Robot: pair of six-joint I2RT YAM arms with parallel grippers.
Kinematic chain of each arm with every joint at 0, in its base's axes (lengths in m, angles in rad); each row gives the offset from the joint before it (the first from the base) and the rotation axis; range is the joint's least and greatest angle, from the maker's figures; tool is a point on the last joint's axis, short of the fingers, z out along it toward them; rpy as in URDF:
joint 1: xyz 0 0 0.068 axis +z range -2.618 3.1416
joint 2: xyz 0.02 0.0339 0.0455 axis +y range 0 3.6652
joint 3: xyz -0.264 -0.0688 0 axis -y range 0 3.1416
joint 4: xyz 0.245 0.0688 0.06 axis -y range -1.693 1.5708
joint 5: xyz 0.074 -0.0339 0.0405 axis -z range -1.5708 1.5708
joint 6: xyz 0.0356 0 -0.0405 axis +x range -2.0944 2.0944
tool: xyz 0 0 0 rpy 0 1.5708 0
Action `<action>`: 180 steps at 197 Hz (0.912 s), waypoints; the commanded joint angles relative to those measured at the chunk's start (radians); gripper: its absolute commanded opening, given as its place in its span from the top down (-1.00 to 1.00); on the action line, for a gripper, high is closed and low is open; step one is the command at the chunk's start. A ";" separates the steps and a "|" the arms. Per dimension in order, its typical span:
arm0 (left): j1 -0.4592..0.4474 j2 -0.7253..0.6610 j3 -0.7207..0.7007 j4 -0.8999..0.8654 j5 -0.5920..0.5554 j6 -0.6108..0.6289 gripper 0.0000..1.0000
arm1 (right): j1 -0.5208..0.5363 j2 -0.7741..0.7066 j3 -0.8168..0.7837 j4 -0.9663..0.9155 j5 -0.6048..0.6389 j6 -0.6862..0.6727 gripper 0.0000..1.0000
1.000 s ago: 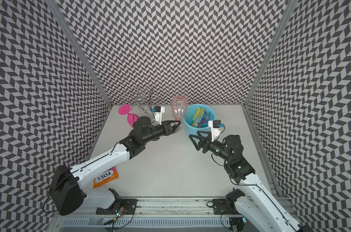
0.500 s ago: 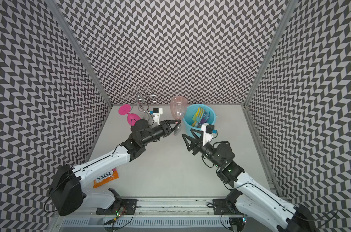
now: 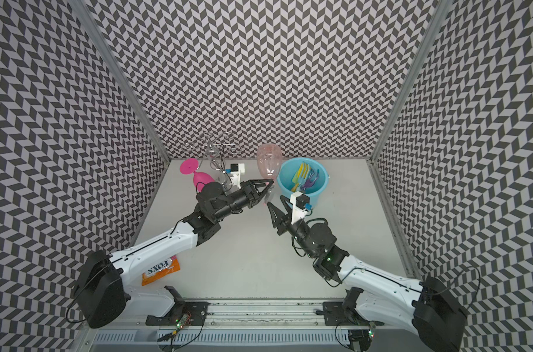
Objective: Organize the gardening tools
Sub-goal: Adjust the gardening tool at the center of the board.
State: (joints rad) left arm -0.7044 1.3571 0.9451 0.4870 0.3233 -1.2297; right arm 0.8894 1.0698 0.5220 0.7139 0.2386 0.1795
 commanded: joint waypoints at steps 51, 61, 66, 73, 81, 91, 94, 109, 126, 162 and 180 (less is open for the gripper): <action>0.000 -0.015 -0.023 0.085 0.016 -0.036 0.88 | 0.013 0.078 0.100 0.054 0.052 -0.018 -0.08; 0.000 -0.014 -0.023 0.083 0.016 -0.034 0.88 | 0.016 0.084 0.109 0.048 0.035 -0.027 -0.10; 0.000 -0.014 -0.024 0.081 0.016 -0.036 0.88 | 0.022 0.086 0.111 0.050 0.034 -0.032 -0.11; 0.001 -0.013 -0.025 0.087 0.017 -0.038 0.88 | 0.028 0.090 0.115 0.050 0.046 -0.035 -0.09; 0.001 -0.014 -0.027 0.093 0.021 -0.039 0.88 | 0.031 0.096 0.120 0.044 0.054 -0.032 0.01; 0.000 -0.013 -0.026 0.098 0.020 -0.041 0.88 | 0.031 0.103 0.125 0.039 0.055 -0.030 0.14; 0.000 -0.013 -0.025 0.100 0.022 -0.042 0.88 | 0.031 0.105 0.128 0.037 0.053 -0.030 0.19; 0.001 -0.013 -0.025 0.107 0.026 -0.044 0.88 | 0.031 0.114 0.139 0.022 0.062 -0.021 0.31; 0.000 -0.009 -0.022 0.112 0.032 -0.047 0.88 | 0.032 0.116 0.144 0.015 0.082 -0.015 0.41; 0.000 0.002 -0.034 0.146 0.048 -0.071 0.87 | 0.032 0.122 0.161 -0.016 0.092 -0.015 0.70; 0.002 0.004 -0.037 0.155 0.050 -0.073 0.87 | 0.031 0.127 0.170 -0.034 0.102 -0.014 0.84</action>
State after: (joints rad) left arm -0.6888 1.3579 0.9180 0.5800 0.3168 -1.2774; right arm 0.9165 1.1797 0.6567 0.6861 0.3355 0.1646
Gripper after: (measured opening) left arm 0.326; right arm 0.183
